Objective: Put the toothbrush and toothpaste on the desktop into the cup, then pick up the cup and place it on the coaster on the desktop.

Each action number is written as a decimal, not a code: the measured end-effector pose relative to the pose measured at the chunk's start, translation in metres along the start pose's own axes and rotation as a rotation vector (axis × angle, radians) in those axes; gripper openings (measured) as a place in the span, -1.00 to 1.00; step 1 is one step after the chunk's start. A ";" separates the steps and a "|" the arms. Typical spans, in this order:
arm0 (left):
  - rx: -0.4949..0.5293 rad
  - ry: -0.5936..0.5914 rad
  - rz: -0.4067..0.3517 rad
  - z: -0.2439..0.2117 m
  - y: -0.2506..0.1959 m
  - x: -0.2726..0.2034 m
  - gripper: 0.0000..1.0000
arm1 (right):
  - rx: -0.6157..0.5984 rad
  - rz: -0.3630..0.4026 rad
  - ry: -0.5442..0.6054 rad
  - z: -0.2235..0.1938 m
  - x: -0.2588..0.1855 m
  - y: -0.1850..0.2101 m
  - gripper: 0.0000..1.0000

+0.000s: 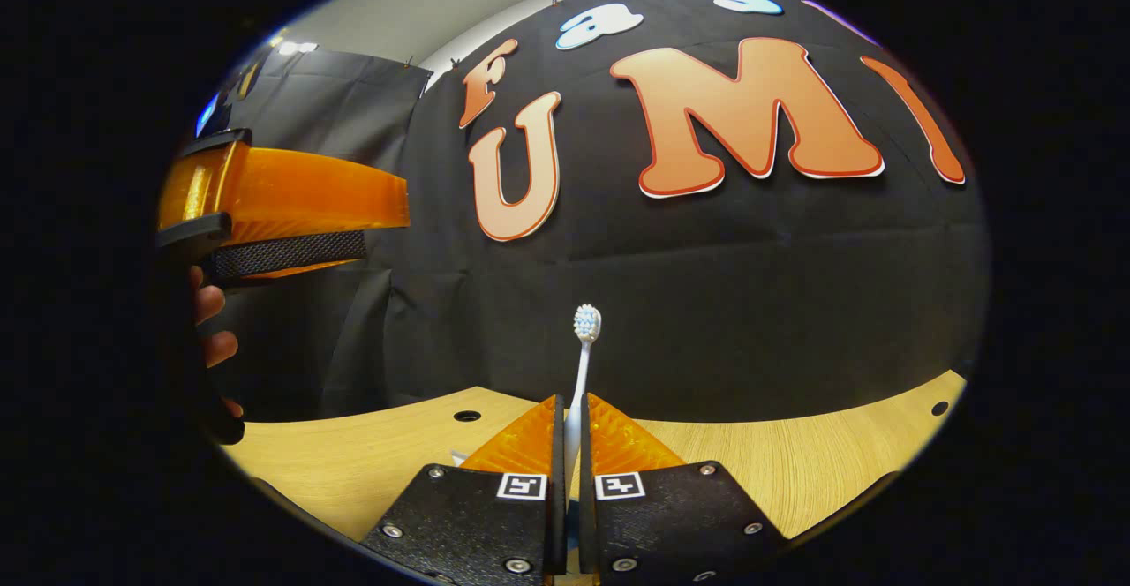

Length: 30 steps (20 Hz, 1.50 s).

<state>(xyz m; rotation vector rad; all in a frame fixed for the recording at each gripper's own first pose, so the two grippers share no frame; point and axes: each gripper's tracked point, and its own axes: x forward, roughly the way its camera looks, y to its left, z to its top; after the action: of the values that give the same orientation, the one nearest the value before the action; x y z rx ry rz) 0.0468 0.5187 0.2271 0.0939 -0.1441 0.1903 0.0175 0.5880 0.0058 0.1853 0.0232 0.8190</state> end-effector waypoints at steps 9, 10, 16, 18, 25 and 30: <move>-0.010 0.144 -0.018 -0.043 -0.004 -0.012 0.94 | -0.013 -0.029 0.111 -0.032 -0.022 -0.010 -0.82; -0.004 0.163 -0.016 -0.045 -0.001 -0.015 0.95 | -0.011 -0.031 0.125 -0.032 -0.026 -0.010 -0.82; 0.073 0.319 -0.062 -0.044 -0.020 -0.039 0.94 | -0.037 -0.046 0.089 0.008 -0.073 -0.013 -0.53; 0.093 0.371 -0.077 -0.049 -0.026 -0.043 0.94 | -0.055 -0.055 0.064 0.022 -0.089 -0.020 -0.24; 0.169 0.618 -0.122 -0.100 -0.047 -0.041 0.95 | -0.096 -0.098 0.020 0.046 -0.157 -0.055 0.56; 0.172 0.785 -0.138 -0.142 -0.056 -0.038 0.98 | -0.115 -0.132 -0.017 0.059 -0.202 -0.083 0.85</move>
<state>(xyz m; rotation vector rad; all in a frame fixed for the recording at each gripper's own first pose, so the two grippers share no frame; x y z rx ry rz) 0.0394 0.4719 0.0766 0.1934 0.6603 0.0908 -0.0553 0.3764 0.0393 0.0812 -0.0269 0.6847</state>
